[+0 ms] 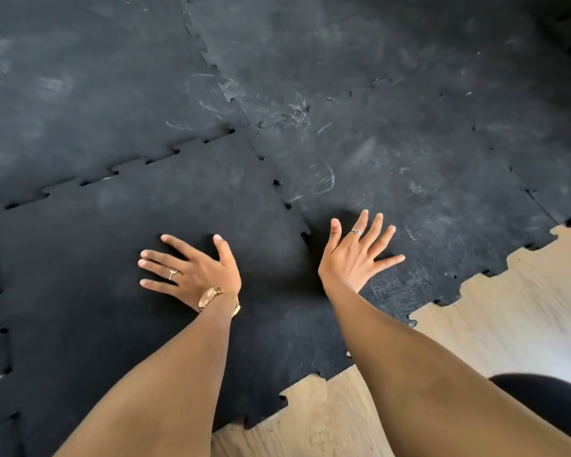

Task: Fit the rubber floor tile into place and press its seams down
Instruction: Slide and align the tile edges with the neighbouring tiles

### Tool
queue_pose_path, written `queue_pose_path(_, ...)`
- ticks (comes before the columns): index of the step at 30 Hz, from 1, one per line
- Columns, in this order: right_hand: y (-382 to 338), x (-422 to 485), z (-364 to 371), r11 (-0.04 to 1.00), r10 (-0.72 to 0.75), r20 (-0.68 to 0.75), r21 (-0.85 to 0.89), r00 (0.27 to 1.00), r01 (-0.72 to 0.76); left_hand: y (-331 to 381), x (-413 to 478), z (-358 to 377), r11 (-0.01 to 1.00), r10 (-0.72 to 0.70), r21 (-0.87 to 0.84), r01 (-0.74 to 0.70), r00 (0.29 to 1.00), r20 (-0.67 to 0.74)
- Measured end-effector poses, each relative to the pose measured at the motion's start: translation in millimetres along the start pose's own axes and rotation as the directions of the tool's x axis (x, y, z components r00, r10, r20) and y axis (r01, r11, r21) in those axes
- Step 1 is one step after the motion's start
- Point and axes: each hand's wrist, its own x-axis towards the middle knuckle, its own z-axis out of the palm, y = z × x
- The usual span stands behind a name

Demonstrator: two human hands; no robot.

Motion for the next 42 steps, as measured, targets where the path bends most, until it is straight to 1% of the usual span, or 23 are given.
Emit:
queue_pose_path(2,0.8,-1.6,-1.5,1.0,-0.008,0.016,-0.013,1.0,0.008,-0.6,-1.1,-1.9,1.0,0.016,-0.013,-0.016,1.0,0.016)
queue_pose_path(4,-1.5,-0.4,-3.9,0.999,0.025,0.078,-0.03,0.997,-0.022,-1.1,-3.2,-2.7,0.999,0.04,-0.025,-0.039,0.999,0.031)
queue_pose_path(5,-5.6,1.1,-4.8,0.997,0.079,0.096,-0.026,0.992,-0.077,-2.1,-2.3,-2.8,0.999,0.05,-0.022,-0.049,0.998,0.036)
queue_pose_path(6,-12.8,3.4,-7.2,0.984,0.177,0.109,0.017,0.978,-0.179,-3.2,1.8,-4.4,0.998,0.06,-0.011,-0.06,0.997,0.044)
queue_pose_path(8,-35.6,12.2,-16.9,0.893,0.383,0.142,0.198,0.913,-0.405,-5.9,19.2,-8.1,0.996,0.08,-0.052,-0.079,0.997,0.017)
queue_pose_path(9,-49.2,19.5,-21.6,0.85,0.421,0.163,0.272,0.892,-0.451,-5.8,31.4,-9.7,0.99,0.054,-0.131,-0.057,0.998,-0.028)
queue_pose_path(10,-62.6,27.1,-24.5,0.842,0.414,0.167,0.304,0.895,-0.446,-3.8,43.7,-12.8,0.971,-0.014,-0.237,-0.003,0.997,-0.072)
queue_pose_path(11,-75.7,35.2,-25.0,0.862,0.377,0.156,0.302,0.913,-0.407,-0.6,54.7,-15.1,0.938,-0.103,-0.342,0.064,0.99,-0.097)
queue_pose_path(12,-87.6,43.7,-23.4,0.891,0.326,0.144,0.285,0.934,-0.355,3.7,61.7,-15.9,0.901,-0.186,-0.416,0.125,0.976,-0.11)
queue_pose_path(13,-97.7,51.0,-19.7,0.909,0.286,0.147,0.272,0.947,-0.316,8.3,63.9,-16.0,0.883,-0.246,-0.437,0.171,0.962,-0.12)
queue_pose_path(15,-112.1,57.9,-1.3,0.938,0.242,0.154,0.218,0.958,-0.271,15.4,65.9,-10.4,0.905,-0.278,-0.367,0.214,0.952,-0.131)
queue_pose_path(17,-117.0,56.9,18.5,0.972,0.187,0.099,0.125,0.977,-0.198,18.4,68.1,-3.0,0.937,-0.258,-0.271,0.219,0.959,-0.115)
queue_pose_path(19,-117.2,59.8,31.2,0.993,0.103,0.041,0.059,0.994,-0.105,20.3,68.4,-1.4,0.962,-0.206,-0.209,0.177,0.971,-0.125)
queue_pose_path(20,-117.4,60.3,35.0,0.995,0.089,0.025,0.053,0.996,-0.09,21.7,67.3,-1.5,0.979,-0.127,-0.176,0.102,0.982,-0.138)
queue_pose_path(21,-117.2,60.6,36.4,0.995,0.082,0.007,0.047,0.997,-0.082,23.6,65.4,-1.5,0.991,0.002,-0.135,-0.023,0.989,-0.149)
queue_pose_path(22,-116.9,60.5,37.9,0.996,0.075,-0.011,0.042,0.997,-0.074,25.0,63.8,-0.2,0.981,0.165,-0.079,-0.178,0.975,-0.148)
queue_pose_path(23,-115.9,59.6,38.5,0.997,0.066,-0.029,0.037,0.997,-0.065,26.3,61.5,1.9,0.948,0.314,-0.016,-0.318,0.94,-0.133)
queue_pose_path(24,-116.5,60.1,38.9,0.998,0.062,-0.033,0.034,0.998,-0.061,28.3,62.0,3.0,0.912,0.409,0.037,-0.408,0.906,-0.104)
queue_pose_path(25,-117.3,60.0,38.6,0.998,0.059,-0.024,0.028,0.998,-0.058,29.7,63.9,2.9,0.891,0.452,0.068,-0.448,0.889,-0.071)
queue_pose_path(27,-117.5,58.1,35.2,0.999,0.047,0.012,0.01,0.999,-0.048,30.4,68.2,1.4,0.861,0.497,0.131,-0.491,0.868,-0.014)
queue_pose_path(30,-115.5,55.1,34.3,0.998,0.055,0.037,-0.01,0.998,-0.054,28.7,72.4,0.1,0.772,0.579,0.276,-0.573,0.812,0.066)
queue_pose_path(34,-118.1,59.1,36.1,0.998,0.062,0.07,-0.027,0.996,-0.061,33.5,78.5,-2.7,0.811,0.521,0.245,-0.531,0.847,0.109)
queue_pose_path(42,-120.8,62.2,33.1,0.997,0.023,0.13,-0.079,0.991,-0.012,36.0,82.9,-4.6,0.808,0.517,0.237,-0.539,0.842,0.153)
